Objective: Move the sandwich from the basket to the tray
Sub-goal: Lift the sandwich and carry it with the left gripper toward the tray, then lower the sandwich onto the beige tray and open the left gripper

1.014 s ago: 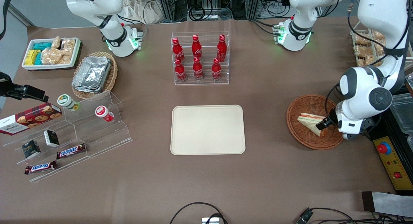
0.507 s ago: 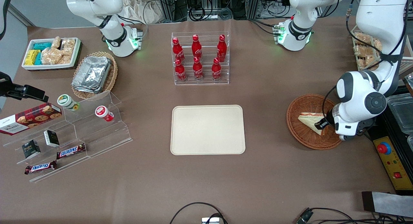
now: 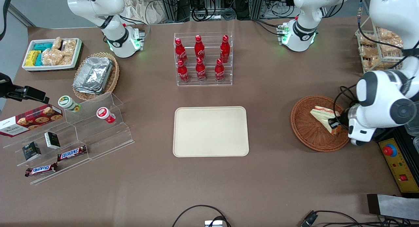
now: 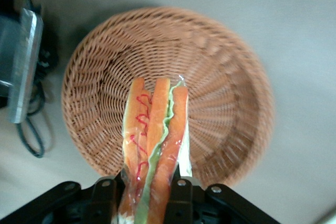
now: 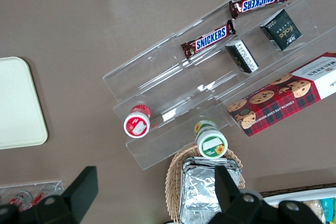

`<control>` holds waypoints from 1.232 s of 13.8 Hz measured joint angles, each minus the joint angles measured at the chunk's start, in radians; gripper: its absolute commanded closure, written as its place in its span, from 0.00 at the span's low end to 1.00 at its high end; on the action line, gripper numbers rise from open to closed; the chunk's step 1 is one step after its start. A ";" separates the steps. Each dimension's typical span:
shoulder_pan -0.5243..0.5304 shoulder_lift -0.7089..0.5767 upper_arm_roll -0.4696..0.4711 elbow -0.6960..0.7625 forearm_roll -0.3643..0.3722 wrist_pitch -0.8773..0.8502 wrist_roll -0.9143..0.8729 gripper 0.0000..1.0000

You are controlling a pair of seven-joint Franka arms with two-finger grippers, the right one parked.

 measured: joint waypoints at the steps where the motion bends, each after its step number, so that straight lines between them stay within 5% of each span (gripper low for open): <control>1: -0.003 -0.002 -0.019 0.069 0.000 -0.055 0.023 1.00; 4: -0.052 -0.005 -0.086 0.211 0.001 -0.131 0.045 0.99; 8: -0.285 0.031 -0.107 0.268 0.001 -0.134 0.027 1.00; 12: -0.464 0.211 -0.108 0.358 0.002 -0.061 -0.116 1.00; 17: -0.533 0.428 -0.106 0.410 0.002 0.116 -0.149 1.00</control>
